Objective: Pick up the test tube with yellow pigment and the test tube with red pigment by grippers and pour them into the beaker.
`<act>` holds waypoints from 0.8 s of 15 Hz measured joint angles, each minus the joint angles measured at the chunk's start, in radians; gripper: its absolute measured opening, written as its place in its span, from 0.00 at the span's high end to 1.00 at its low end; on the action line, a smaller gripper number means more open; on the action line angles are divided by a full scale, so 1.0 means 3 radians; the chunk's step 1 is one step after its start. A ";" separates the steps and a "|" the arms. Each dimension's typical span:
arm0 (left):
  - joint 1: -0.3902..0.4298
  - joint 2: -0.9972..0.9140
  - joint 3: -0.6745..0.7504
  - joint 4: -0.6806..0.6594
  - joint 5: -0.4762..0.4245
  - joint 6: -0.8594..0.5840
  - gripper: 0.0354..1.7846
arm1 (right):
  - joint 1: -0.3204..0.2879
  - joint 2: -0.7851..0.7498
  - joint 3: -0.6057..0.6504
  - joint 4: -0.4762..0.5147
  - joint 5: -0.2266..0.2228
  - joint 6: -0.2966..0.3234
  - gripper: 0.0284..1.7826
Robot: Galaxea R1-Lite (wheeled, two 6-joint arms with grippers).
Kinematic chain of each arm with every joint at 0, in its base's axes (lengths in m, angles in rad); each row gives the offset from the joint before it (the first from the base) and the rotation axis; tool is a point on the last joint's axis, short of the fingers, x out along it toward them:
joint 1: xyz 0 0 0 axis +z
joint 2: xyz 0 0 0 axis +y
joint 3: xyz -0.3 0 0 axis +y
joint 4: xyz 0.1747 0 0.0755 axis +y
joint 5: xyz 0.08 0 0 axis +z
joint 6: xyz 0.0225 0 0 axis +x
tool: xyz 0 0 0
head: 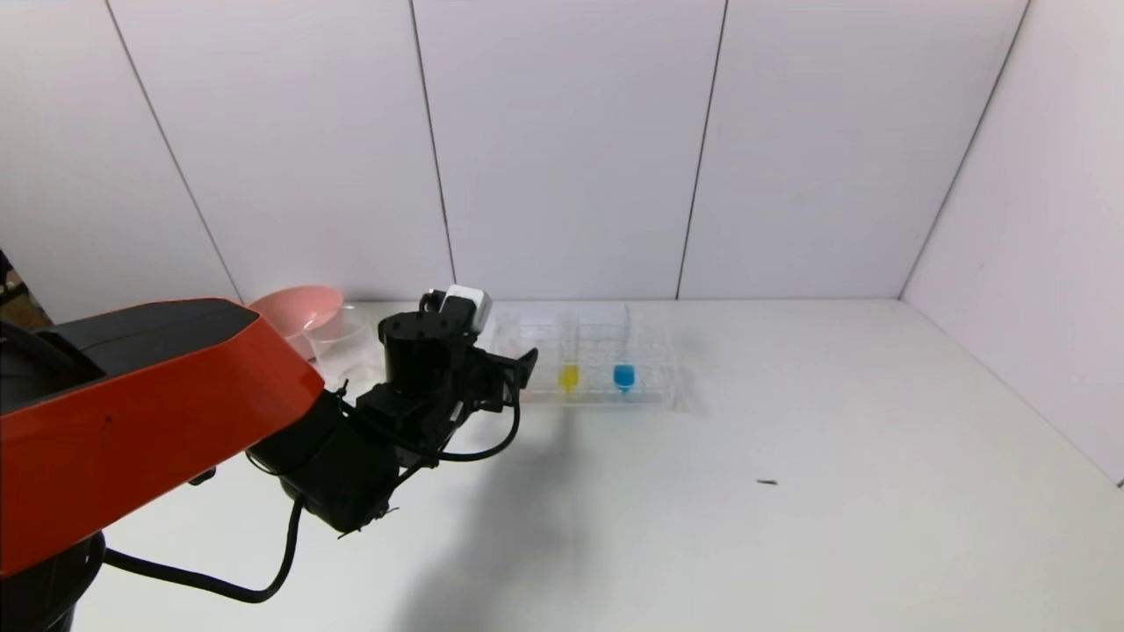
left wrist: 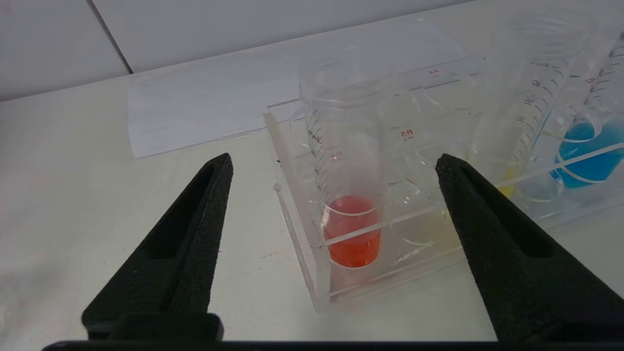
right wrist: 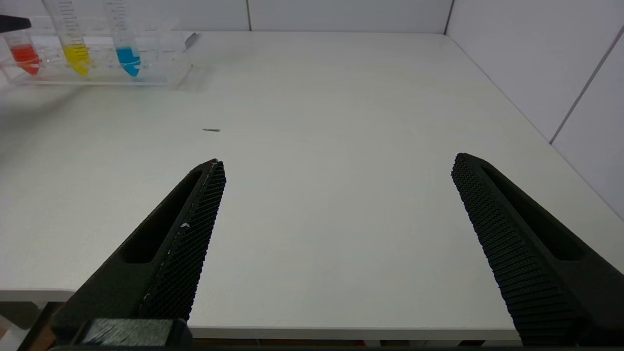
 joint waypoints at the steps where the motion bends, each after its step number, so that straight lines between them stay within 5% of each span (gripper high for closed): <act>1: 0.0000 0.0000 0.0000 0.0000 0.0001 0.0000 0.28 | 0.0000 -0.0001 0.0000 0.0000 0.0000 0.0000 0.05; 6: -0.0006 -0.0005 0.0014 0.0000 -0.0004 -0.0003 0.75 | 0.0000 -0.0001 0.0000 0.0000 0.0000 0.0000 0.05; 12: -0.0003 -0.0016 0.0026 -0.0001 -0.0007 -0.0003 0.77 | 0.0000 0.0000 0.0000 0.0000 0.0000 0.0000 0.05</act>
